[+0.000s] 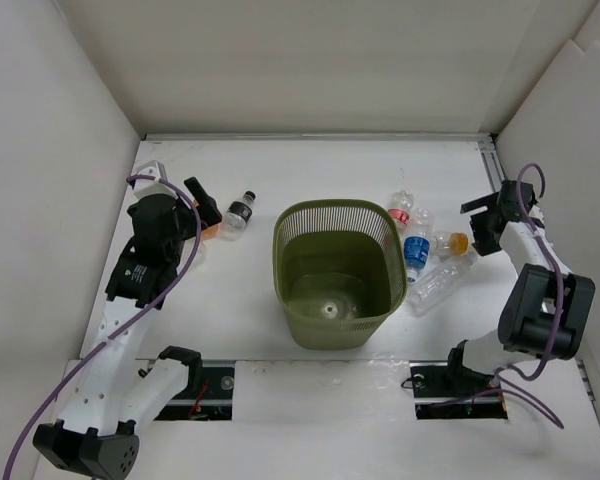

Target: Put the plastic bottles in the bin

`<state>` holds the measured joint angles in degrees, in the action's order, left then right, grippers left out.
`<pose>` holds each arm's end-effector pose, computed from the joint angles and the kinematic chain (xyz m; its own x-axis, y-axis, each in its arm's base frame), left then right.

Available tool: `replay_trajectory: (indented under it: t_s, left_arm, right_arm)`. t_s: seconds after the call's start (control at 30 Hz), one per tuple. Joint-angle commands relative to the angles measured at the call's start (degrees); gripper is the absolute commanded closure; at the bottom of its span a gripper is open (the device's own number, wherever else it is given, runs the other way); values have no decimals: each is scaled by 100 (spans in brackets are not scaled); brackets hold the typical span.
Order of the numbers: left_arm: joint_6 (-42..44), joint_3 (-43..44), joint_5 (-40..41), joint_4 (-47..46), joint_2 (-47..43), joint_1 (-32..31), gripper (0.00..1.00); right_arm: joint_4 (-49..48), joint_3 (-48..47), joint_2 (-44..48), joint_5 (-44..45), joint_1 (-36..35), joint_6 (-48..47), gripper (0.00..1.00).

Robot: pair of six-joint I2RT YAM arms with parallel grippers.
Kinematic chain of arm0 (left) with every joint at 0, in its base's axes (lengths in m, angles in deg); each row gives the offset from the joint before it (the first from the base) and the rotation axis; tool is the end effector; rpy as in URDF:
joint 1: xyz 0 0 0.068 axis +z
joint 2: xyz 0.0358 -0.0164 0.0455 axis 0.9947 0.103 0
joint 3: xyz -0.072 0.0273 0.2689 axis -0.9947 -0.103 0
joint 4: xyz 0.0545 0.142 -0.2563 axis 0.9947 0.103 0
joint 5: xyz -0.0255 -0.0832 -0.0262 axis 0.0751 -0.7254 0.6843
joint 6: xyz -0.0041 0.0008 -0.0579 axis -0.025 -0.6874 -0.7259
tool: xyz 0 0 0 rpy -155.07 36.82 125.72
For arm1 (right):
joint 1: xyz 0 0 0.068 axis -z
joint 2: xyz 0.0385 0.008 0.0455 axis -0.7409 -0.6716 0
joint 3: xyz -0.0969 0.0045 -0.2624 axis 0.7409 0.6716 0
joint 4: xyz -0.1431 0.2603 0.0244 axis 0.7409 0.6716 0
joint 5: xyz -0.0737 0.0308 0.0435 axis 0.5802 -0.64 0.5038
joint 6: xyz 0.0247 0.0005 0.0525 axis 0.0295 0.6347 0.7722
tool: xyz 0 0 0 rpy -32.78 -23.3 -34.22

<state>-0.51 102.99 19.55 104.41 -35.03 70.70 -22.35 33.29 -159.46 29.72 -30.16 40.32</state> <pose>0.2172 -0.0413 0.3875 -0.2008 -0.3590 -0.9115 -0.0958 0.9332 -0.3464 0.3257 -0.1060 0.2070 -0.1544 0.8999 -0.4078 0.7899 0.3604 0.4961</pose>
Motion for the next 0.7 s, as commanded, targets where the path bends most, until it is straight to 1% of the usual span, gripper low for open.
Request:
replay_trajectory:
  t_s: [0.0, 0.23, 0.37, 0.47, 0.5, 0.63, 0.67]
  left_arm:
    - [87, -29, -140, -225, -88, 29, 0]
    - [87, -29, -141, -225, -141, 29, 0]
    - [87, -29, -194, -225, -141, 29, 0]
    - [87, -29, -194, -225, -141, 29, 0]
    - [87, -29, -194, -225, -141, 29, 0]
    - [87, -29, -194, -225, -141, 29, 0]
    - [87, -29, -194, -225, -141, 29, 0]
  right_arm:
    - [-225, -65, -328, 244, 28, 170, 8]
    - [3, -197, -768, 578, 28, 170, 12]
    - [161, -469, -1154, 701, 28, 110, 13]
    - [530, -890, -1594, 701, 28, 56, 14]
    - [600, -978, -1682, 762, 28, 56, 17]
    - [654, -1269, -1867, 886, 81, -66, 31]
    - [654, -1400, -1928, 886, 81, -145, 42]
